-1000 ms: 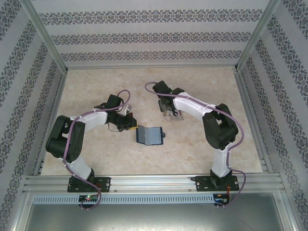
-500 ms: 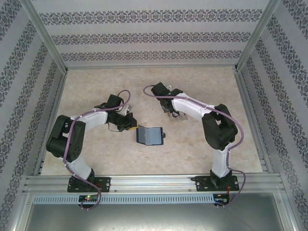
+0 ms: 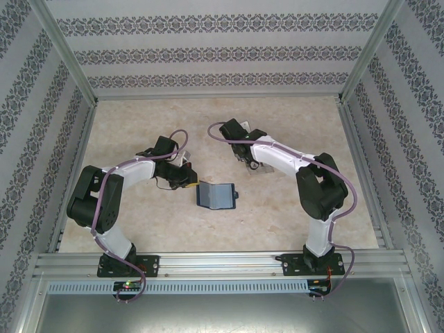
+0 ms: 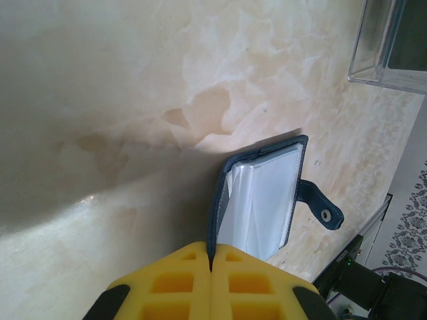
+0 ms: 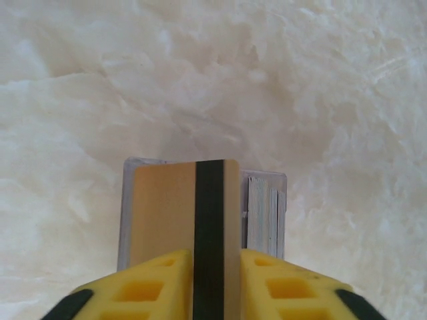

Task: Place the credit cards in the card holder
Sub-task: Pick up the credit card from the storage box, then rotate the card holder at the center of the table.

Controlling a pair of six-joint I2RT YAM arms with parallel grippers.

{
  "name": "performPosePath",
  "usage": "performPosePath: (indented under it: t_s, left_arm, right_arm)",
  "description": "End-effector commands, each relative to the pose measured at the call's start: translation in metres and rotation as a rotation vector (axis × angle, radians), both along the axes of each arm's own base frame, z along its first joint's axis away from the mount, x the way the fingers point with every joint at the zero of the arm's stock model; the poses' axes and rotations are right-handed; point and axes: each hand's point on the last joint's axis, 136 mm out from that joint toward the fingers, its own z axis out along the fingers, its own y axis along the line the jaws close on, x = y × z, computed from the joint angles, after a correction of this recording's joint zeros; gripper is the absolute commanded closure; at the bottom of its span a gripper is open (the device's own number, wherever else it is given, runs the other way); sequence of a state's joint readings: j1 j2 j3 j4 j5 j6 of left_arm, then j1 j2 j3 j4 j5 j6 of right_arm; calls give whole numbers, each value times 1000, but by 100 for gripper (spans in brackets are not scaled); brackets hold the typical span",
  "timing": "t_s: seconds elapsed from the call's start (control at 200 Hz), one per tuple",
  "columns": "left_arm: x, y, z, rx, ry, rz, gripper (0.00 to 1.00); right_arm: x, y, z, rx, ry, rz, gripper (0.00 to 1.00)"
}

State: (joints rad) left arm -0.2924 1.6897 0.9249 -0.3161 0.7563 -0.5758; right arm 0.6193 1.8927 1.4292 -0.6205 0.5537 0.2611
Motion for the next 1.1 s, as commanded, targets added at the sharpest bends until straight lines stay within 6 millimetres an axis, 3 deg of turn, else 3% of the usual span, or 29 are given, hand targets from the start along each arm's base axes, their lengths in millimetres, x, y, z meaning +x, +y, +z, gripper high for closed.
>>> performPosePath:
  t_s: [0.0,0.16,0.45,0.515,0.575,0.689,0.884,0.979,1.094]
  left_arm:
    - [-2,0,-1,-10,19,-10,100]
    - [-2,1,-2,-8,19,-7,100]
    - [-1,-2,-1,-21,12,-16,99]
    - [0,-2,-1,-17,12,-24,87]
    - [0,2,-2,10,14,-19,66]
    - [-1,11,5,45,-24,3,54]
    - [-10,12,17,16,-46,4,53]
    - [-18,13,11,9,-46,7,57]
    - [-25,9,7,-20,-17,-13,61]
  right_arm:
    - [-6,-5,6,-4,-6,6,82]
    - [-9,1,9,54,-7,24,99]
    - [-22,11,34,185,-16,49,100]
    - [-30,14,44,243,-21,55,100]
    - [-40,19,52,287,-24,79,100]
    - [-73,43,60,323,-9,193,100]
    - [-138,102,49,747,213,301,100]
    - [-159,116,35,871,332,310,100]
    - [-176,120,9,957,446,297,100]
